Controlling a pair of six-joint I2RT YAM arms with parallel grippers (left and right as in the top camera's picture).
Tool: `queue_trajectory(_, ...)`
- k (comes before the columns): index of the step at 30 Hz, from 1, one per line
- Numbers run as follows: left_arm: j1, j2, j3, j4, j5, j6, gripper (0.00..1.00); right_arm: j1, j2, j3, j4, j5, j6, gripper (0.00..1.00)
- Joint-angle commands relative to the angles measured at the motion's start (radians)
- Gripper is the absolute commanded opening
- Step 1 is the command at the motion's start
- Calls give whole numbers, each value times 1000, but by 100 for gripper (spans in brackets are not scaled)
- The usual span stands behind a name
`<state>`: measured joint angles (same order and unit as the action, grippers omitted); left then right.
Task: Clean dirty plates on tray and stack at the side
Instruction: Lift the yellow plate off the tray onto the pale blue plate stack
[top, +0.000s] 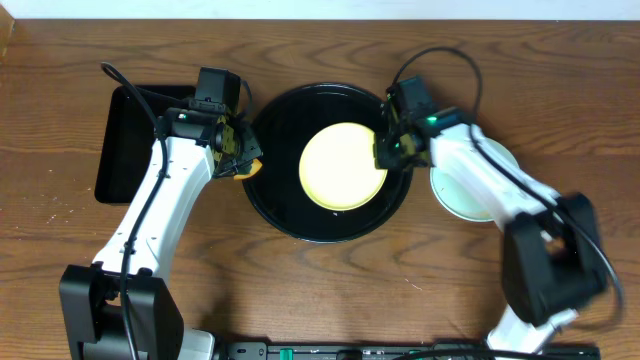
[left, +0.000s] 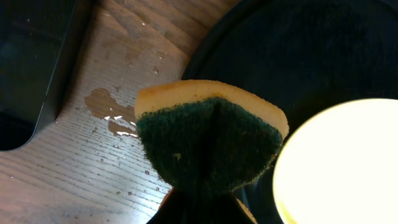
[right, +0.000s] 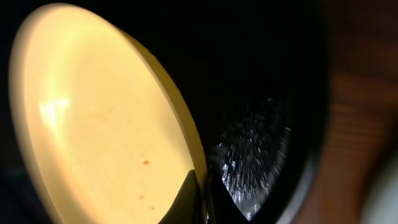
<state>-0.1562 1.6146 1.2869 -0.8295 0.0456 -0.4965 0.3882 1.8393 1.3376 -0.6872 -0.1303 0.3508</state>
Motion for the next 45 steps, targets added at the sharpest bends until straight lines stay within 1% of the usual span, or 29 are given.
queue_trajectory(1,5,-2,-7,0,-13,9,9,-23,-145,4,-21,25,-11,1)
queue_trajectory(4,5,-2,-7,0,-12,9,9,-46,-230,4,-63,49,-17,1)
queue_trajectory(7,5,-2,-7,0,-12,9,9,-67,-275,4,-95,54,-19,1)
queue_trajectory(13,5,-2,-7,0,-13,10,9,-100,-284,4,-134,54,-19,1)
queue_trajectory(18,5,-2,-7,0,-12,10,9,-171,-314,4,-179,51,-19,1)
queue_trajectory(22,5,-2,-7,0,-13,10,9,-261,-371,4,-246,56,-19,1)
queue_trajectory(27,5,-2,-7,0,-13,10,9,-394,-440,3,-352,127,-15,1)
queue_trajectory(32,5,-2,-7,1,-13,10,9,-529,-455,-3,-425,183,-8,1)
queue_trajectory(35,5,-2,-7,4,-13,10,9,-599,-455,-38,-419,208,13,1)
queue_trajectory(38,5,-2,-7,5,-13,10,9,-638,-455,-93,-373,209,26,1)
queue_trajectory(45,5,-2,-7,5,-13,10,9,-642,-452,-255,-222,208,64,1)
